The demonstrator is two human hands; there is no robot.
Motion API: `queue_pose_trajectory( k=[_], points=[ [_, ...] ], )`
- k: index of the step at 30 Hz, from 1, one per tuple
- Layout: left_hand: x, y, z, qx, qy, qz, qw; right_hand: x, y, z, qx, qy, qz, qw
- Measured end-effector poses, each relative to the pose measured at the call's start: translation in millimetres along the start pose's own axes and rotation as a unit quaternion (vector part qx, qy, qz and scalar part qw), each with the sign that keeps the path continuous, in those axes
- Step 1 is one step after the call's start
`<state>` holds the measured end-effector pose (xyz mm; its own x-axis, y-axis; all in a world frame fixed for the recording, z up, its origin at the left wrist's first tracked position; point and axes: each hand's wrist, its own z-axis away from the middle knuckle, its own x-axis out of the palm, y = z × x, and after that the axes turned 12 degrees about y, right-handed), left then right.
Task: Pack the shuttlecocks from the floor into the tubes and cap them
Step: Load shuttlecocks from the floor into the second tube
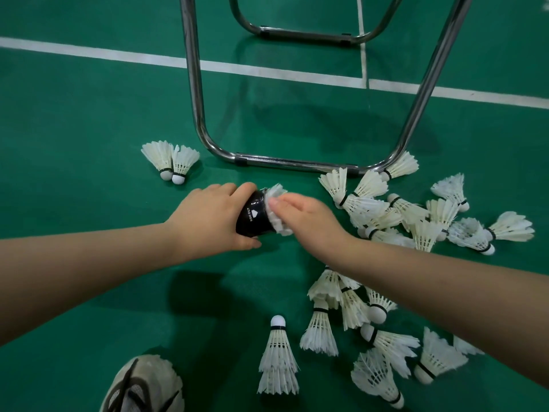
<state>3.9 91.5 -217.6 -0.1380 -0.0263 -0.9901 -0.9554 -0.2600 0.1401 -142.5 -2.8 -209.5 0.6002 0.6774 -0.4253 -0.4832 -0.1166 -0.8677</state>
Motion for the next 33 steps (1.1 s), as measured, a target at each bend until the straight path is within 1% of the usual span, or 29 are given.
queue_pose_trajectory(
  k=[2,5,7,9,12,14,16,18,20,21,22,23,24,25,26,28,31,33],
  points=[
    [0,1,3,0.004,0.000,0.005,1.000,4,1,2,0.027,-0.054,-0.021,0.998],
    [0,3,7,0.017,0.010,0.005,1.000,-1,3,5,0.064,-0.165,-0.049,0.983],
    [0,9,9,0.035,0.012,0.011,0.999,-4,6,6,0.071,-0.222,-0.024,0.972],
    [1,20,9,0.073,0.016,0.014,0.997,-3,9,8,0.081,-0.257,0.013,0.963],
    [3,30,10,0.120,0.025,0.007,0.992,-1,13,14,0.098,-0.291,0.033,0.951],
    [7,30,11,0.118,0.027,0.008,0.993,-1,10,15,0.098,-0.288,0.022,0.952],
    [8,31,8,0.106,0.034,0.011,0.994,-5,4,10,0.106,-0.236,-0.050,0.965],
    [4,33,-2,0.085,0.024,0.003,0.996,-21,1,-4,0.151,-0.196,-0.125,0.961],
    [1,35,-10,0.057,0.020,0.014,0.998,-51,1,-22,0.174,-0.174,-0.135,0.960],
    [0,35,-13,0.048,0.024,0.018,0.998,-68,6,-31,0.176,-0.145,-0.113,0.967],
    [0,35,-14,0.043,0.026,0.022,0.998,-82,14,-41,0.171,-0.099,-0.057,0.979],
    [1,34,-14,0.041,0.026,0.023,0.999,-94,26,-50,0.150,-0.043,0.040,0.987],
    [2,34,-14,0.041,0.024,0.022,0.999,-102,42,-57,0.119,0.007,0.159,0.980],
    [4,35,-13,0.042,0.019,0.021,0.999,-107,57,-62,0.090,0.039,0.266,0.959],
    [6,36,-13,0.044,0.017,0.020,0.999,-110,70,-65,0.073,0.048,0.348,0.933],
    [7,37,-13,0.046,0.016,0.021,0.999,-111,91,-68,0.052,0.018,0.460,0.886],
    [7,35,-14,0.039,0.025,0.037,0.998,-109,110,-68,-0.003,-0.019,0.582,0.813],
    [7,35,-15,0.035,0.026,0.040,0.998,-105,118,-66,-0.049,-0.015,0.612,0.789]
  ],
)
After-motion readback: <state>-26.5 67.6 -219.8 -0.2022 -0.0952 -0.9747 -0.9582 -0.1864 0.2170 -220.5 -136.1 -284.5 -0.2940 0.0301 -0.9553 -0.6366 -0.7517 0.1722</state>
